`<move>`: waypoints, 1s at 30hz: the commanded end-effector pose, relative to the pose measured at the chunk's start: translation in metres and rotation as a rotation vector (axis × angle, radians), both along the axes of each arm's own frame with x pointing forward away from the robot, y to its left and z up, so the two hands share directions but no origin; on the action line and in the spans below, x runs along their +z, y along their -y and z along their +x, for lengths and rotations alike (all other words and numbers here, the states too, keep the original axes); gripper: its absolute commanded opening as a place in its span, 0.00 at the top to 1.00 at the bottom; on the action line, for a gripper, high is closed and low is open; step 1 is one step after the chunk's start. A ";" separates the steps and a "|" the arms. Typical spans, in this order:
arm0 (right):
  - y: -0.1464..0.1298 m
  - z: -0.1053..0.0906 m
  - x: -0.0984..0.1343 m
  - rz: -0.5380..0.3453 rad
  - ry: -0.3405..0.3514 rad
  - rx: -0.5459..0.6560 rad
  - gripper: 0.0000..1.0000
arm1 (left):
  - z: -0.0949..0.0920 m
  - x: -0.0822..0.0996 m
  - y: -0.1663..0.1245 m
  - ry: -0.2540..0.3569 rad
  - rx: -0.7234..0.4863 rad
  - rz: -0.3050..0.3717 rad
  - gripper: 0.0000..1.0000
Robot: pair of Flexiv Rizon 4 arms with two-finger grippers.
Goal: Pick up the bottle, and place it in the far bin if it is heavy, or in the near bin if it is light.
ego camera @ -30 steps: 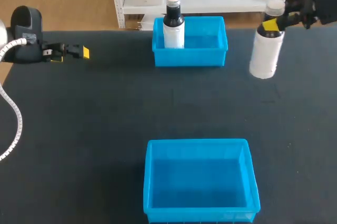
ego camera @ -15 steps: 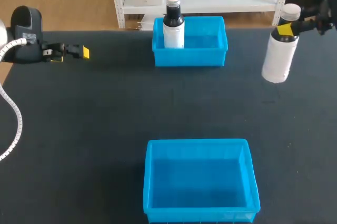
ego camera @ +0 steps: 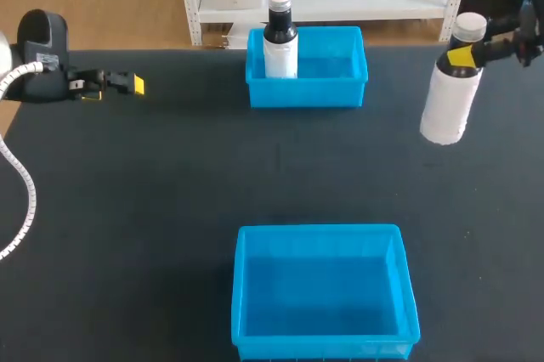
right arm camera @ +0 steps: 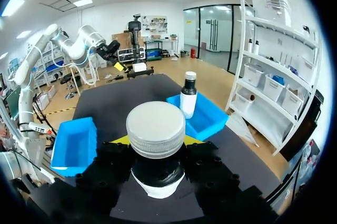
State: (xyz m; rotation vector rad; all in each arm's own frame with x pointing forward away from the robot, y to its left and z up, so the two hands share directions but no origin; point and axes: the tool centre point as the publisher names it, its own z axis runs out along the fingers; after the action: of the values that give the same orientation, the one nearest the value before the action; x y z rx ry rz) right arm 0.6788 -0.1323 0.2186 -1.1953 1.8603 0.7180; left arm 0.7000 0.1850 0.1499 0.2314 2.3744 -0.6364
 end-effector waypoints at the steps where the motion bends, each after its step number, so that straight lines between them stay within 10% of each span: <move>1: -0.012 -0.026 0.007 -0.021 0.005 0.007 1.00 | 0.000 0.000 0.000 0.000 0.000 0.000 0.00; 30: -0.142 -0.134 0.026 0.023 -0.011 0.348 1.00 | 0.000 0.000 0.000 0.000 0.000 0.000 0.00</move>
State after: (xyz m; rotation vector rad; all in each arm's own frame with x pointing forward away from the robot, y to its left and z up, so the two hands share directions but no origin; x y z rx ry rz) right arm 0.5381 0.0037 0.2467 -1.5156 1.6720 0.9195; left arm 0.7000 0.1849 0.1499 0.2314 2.3745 -0.6364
